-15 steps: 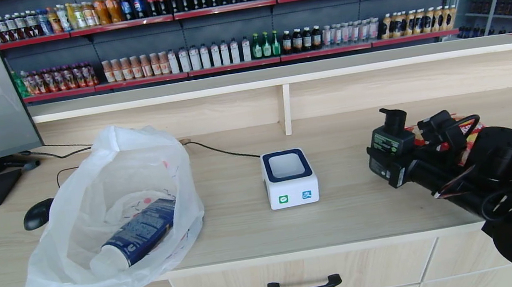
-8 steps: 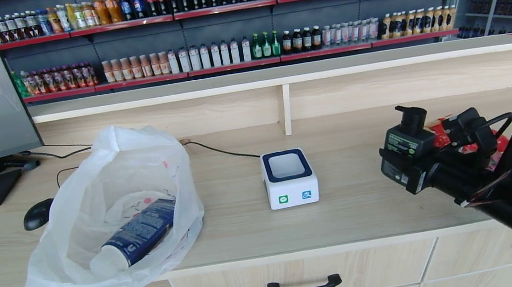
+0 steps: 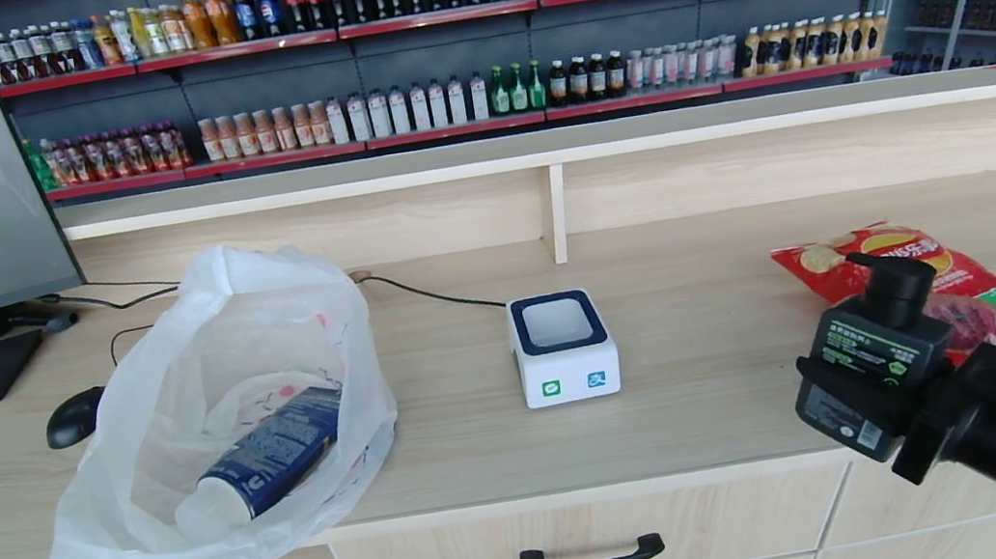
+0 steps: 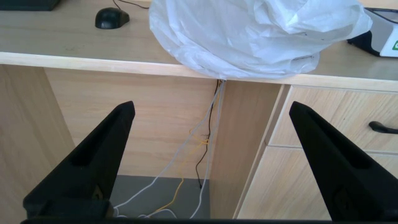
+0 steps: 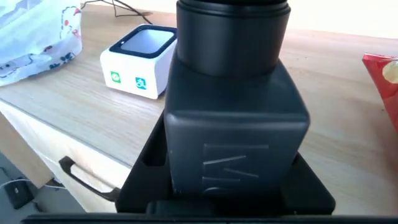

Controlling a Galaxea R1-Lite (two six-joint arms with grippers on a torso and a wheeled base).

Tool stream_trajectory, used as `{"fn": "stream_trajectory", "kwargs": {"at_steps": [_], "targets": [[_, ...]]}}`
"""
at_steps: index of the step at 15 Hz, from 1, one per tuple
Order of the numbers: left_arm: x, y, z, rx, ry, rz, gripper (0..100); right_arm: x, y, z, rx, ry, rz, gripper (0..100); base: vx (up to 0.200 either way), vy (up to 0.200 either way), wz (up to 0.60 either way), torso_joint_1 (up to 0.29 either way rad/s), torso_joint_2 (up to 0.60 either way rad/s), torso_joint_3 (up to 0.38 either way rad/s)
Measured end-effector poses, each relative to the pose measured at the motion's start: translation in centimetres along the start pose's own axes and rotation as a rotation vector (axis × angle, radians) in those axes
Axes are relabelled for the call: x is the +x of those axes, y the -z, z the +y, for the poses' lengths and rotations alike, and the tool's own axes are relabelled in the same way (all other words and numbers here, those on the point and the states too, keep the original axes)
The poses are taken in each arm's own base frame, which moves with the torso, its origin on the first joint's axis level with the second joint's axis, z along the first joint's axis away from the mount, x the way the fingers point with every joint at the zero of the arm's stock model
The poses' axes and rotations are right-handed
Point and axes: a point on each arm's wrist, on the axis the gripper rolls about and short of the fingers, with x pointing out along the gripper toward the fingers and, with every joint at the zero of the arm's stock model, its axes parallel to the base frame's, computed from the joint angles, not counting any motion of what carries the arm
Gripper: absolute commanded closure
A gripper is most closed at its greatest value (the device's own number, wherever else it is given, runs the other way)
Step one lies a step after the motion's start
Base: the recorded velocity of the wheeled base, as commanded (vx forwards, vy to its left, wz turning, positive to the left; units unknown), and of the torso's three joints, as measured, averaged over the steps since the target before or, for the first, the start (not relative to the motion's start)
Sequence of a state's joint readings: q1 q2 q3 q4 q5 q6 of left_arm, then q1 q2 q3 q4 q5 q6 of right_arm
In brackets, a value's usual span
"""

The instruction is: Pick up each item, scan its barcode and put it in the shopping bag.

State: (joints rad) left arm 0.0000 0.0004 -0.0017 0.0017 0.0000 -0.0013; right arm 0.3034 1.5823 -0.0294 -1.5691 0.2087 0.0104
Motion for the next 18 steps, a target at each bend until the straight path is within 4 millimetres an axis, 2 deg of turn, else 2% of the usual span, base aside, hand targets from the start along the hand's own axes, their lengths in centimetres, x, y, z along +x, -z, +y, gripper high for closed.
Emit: {"fn": "stream_trajectory", "kwargs": {"at_steps": [3, 8, 10, 13, 18], "targets": [[0.0, 0.0, 0.0, 0.0, 0.0, 0.0, 0, -1.3, -1.1, 1.9, 0.027, -0.095, -0.058, 100, 0.0, 0.0, 0.0, 0.0, 0.0, 0.0], [0.0, 0.0, 0.0, 0.0, 0.0, 0.0, 0, -1.7, -1.9, 5.9, 0.304, -0.357, -0.053, 100, 0.0, 0.0, 0.0, 0.0, 0.0, 0.0], [0.0, 0.0, 0.0, 0.0, 0.0, 0.0, 0, -1.2, -2.6, 7.3, 0.392, -0.474, -0.052, 100, 0.0, 0.0, 0.0, 0.0, 0.0, 0.0], [0.0, 0.0, 0.0, 0.0, 0.0, 0.0, 0, 0.6, -4.5, 8.8, 0.485, -0.618, -0.085, 100, 0.0, 0.0, 0.0, 0.0, 0.0, 0.0], [0.0, 0.0, 0.0, 0.001, 0.0, 0.0, 0, 1.9, -7.1, 10.8, 0.638, -0.746, -0.124, 100, 0.0, 0.0, 0.0, 0.0, 0.0, 0.0]]}}
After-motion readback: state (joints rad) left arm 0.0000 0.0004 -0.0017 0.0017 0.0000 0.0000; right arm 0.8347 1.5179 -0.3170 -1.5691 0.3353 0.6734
